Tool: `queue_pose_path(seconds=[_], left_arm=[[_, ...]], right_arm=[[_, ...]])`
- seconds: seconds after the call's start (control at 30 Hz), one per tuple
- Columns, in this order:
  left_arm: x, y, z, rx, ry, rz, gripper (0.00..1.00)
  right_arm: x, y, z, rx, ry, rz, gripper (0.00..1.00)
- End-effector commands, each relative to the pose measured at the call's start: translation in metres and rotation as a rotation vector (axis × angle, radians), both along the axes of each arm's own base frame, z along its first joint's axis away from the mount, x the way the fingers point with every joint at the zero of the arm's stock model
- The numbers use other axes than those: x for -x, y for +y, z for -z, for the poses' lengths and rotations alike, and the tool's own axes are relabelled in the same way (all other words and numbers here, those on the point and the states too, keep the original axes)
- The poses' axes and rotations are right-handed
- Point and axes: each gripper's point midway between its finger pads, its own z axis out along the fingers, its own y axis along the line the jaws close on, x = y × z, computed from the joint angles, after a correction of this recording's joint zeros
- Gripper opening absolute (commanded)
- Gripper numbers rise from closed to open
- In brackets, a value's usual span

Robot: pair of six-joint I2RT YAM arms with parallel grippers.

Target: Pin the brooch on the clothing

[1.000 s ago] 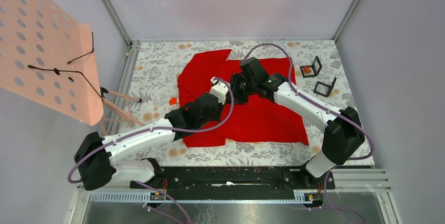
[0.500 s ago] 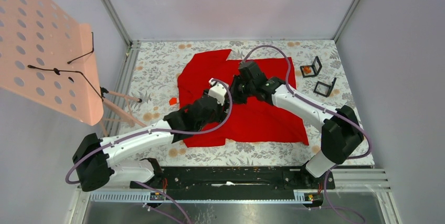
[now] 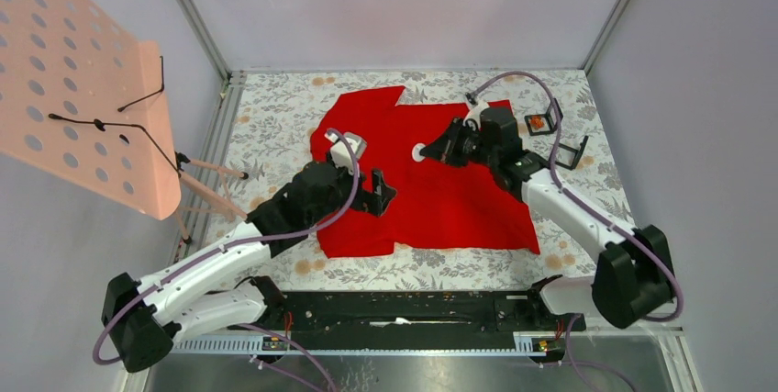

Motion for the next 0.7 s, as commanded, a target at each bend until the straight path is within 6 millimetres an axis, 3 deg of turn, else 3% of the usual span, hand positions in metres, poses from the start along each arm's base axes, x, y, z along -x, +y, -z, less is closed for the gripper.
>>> queue_pose_path(seconds=[0.0,0.27,0.43,0.67], left_arm=[[0.009,-0.021,-0.049,0.267,0.067,0.134,0.93],[0.012,-0.027,-0.107,0.599,0.139,0.269,0.9],[0.016,-0.026,-0.111,0.627,0.135,0.308,0.78],[0.016,-0.026,-0.115,0.661,0.132,0.317,0.55]], right_arm=[[0.022,0.009,-0.07,-0.129,-0.287,-0.233,0.0],[0.07,0.023,-0.123,-0.342,-0.348,-0.475,0.0],[0.088,0.027,-0.144,-0.409,-0.345,-0.583,0.0],[0.101,0.028,-0.155,-0.438,-0.322,-0.682,0.0]])
